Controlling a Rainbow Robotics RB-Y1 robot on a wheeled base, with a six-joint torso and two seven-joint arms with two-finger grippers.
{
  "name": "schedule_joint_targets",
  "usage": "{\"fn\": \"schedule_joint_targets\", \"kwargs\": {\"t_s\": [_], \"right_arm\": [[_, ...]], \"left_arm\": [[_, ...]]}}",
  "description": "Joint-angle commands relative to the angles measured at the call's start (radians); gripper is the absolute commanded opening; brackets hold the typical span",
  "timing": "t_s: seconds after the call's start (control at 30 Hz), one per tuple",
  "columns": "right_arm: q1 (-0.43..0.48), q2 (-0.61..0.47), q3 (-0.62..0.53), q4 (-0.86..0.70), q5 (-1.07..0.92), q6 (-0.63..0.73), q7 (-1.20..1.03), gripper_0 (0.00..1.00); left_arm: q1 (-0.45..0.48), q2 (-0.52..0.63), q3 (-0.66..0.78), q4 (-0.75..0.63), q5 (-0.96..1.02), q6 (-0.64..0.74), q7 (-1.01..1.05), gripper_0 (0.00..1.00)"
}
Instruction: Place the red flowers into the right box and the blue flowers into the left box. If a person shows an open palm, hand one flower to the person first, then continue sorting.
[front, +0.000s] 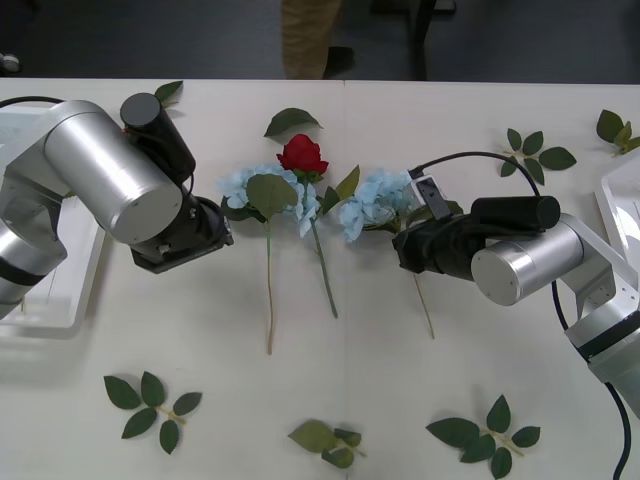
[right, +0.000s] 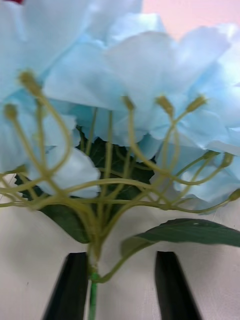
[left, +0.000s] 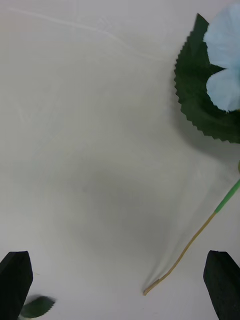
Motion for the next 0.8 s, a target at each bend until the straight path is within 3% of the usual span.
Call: {"fn": "schedule_joint_targets", "kwargs": {"t_s": [0.03,0.3,0.77,0.8], "right_arm": [[-0.032,0.017,0.012,-0.008,0.010,-0.012,0.017,0.00],[-0.030,0.002,-0.007,-0.029,-0.002,-0.014,0.013,0.00],[-0.021,-0.057,-0.206,-0.308,-0.306,0.086,0.028,0.00],[-0.021,-0.055,-0.250,-0.325,-0.430,0.083,0.037,0.00]], "left_arm": [[-0.116,-0.056,-0.125,0.076,-0.058,0.007,0.203,1.00],[-0.195,-0.105,-0.246,0.156,-0.081,-0.057,0.340,1.00],[-0.192,-0.099,-0.242,0.099,-0.089,-0.071,-0.324,1.00],[-0.191,-0.101,-0.243,0.099,-0.091,-0.071,-0.366,1.00]]}}
